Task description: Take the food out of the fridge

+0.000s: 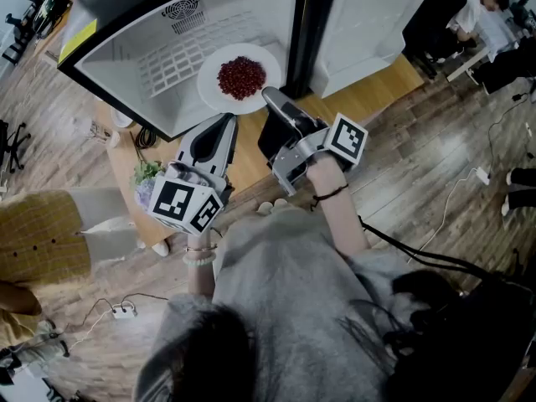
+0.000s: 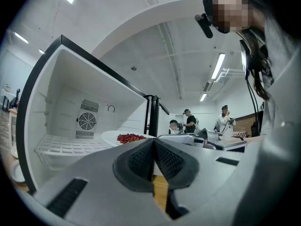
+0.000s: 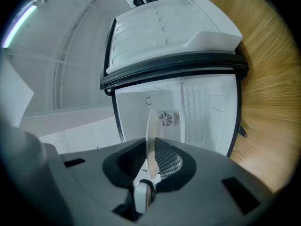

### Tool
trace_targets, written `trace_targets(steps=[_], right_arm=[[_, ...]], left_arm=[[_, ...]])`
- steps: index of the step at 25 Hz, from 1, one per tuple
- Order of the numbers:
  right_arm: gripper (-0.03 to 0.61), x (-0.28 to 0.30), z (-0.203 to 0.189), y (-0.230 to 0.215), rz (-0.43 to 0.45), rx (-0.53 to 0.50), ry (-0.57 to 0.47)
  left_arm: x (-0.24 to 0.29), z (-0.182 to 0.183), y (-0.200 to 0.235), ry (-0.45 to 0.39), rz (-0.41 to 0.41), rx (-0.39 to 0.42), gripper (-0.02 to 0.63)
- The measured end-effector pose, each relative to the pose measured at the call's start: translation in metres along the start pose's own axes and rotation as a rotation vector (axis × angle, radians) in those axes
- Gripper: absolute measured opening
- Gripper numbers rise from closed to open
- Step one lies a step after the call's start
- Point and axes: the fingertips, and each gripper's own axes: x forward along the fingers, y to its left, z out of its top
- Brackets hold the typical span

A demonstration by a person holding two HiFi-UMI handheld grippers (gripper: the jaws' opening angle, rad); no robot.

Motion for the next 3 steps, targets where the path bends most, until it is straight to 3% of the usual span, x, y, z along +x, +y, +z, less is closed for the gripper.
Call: trace_targets(steps=[3], right_arm=[[0.057, -0.0155, -0.0069, 0.0014, 0.004, -0.003, -0.004]], left_arm=[[-0.0092, -0.0034, -0.014, -0.004, -0.006, 0.004, 0.008]])
